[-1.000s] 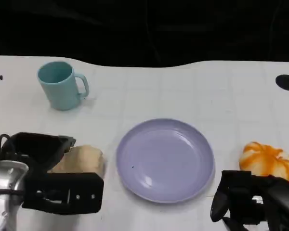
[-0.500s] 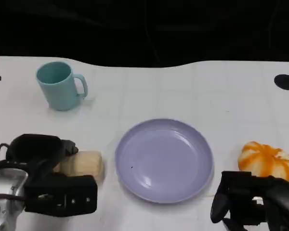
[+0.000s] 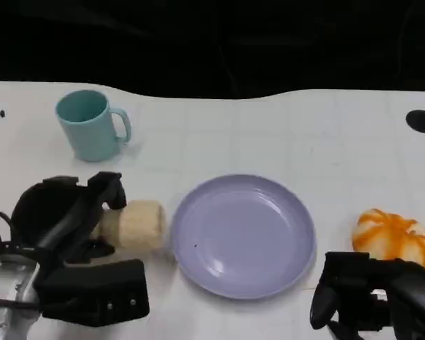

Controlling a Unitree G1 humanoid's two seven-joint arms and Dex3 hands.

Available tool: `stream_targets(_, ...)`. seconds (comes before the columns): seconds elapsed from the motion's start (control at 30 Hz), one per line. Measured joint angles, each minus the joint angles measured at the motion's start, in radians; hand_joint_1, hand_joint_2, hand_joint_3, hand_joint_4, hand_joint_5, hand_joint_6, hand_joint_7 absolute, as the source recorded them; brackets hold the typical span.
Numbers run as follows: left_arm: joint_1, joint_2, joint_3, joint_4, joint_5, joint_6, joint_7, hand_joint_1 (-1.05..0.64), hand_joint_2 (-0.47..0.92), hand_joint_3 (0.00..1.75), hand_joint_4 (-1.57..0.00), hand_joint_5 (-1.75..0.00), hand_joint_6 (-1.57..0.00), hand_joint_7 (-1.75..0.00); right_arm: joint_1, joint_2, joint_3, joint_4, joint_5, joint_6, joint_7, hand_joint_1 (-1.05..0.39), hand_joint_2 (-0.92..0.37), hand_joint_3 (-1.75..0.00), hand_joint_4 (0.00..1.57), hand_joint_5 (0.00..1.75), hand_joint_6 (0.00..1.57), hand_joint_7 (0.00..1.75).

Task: Grasp the towel on the left side of the plate with the left hand and place it into the plate.

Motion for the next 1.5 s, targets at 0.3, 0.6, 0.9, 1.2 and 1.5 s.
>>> stream_targets(0.3, 0.004, -0.068, 0.036, -0.221, -0.033, 0.040, -0.067, -0.24, 0.43, 1.05, -0.89, -1.75, -0.63, -1.75, -0.005, -0.001, 0.000, 0.000, 0.001, 0.007, -0.001, -0.07, -0.51, -1.14, 0.76, 1.72, 0.67, 1.46)
stream_targets(0.6, -0.036, -0.160, -0.023, -0.324, -0.018, 0.068, -0.187, -0.24, 0.43, 1.18, -0.95, -1.75, -0.69, -1.75, -0.002, -0.001, 0.000, 0.000, 0.001, 0.007, 0.000, -0.08, -0.50, -1.16, 0.76, 1.72, 0.67, 1.46)
stream_targets(0.9, -0.124, -0.250, -0.130, -0.292, 0.036, 0.139, -0.309, -0.21, 0.52, 1.03, -0.90, -1.75, -0.76, -1.47, -0.001, -0.001, 0.002, -0.003, 0.001, 0.009, -0.001, -0.08, -0.50, -1.16, 0.76, 1.72, 0.67, 1.45)
stream_targets(1.2, -0.179, -0.309, -0.174, -0.237, 0.047, 0.198, -0.392, -0.32, 0.87, 0.24, -0.57, -1.32, -0.73, -0.27, -0.002, -0.001, 0.013, -0.008, 0.001, 0.011, -0.005, -0.08, -0.50, -1.17, 0.77, 1.72, 0.67, 1.45)
stream_targets(1.5, -0.190, -0.275, -0.214, -0.262, 0.096, 0.261, -0.559, -0.83, 0.92, 0.21, -0.02, -0.31, -0.04, 0.00, -0.007, -0.001, 0.015, -0.008, 0.002, 0.026, -0.009, -0.07, -0.50, -1.18, 0.76, 1.72, 0.67, 1.45)
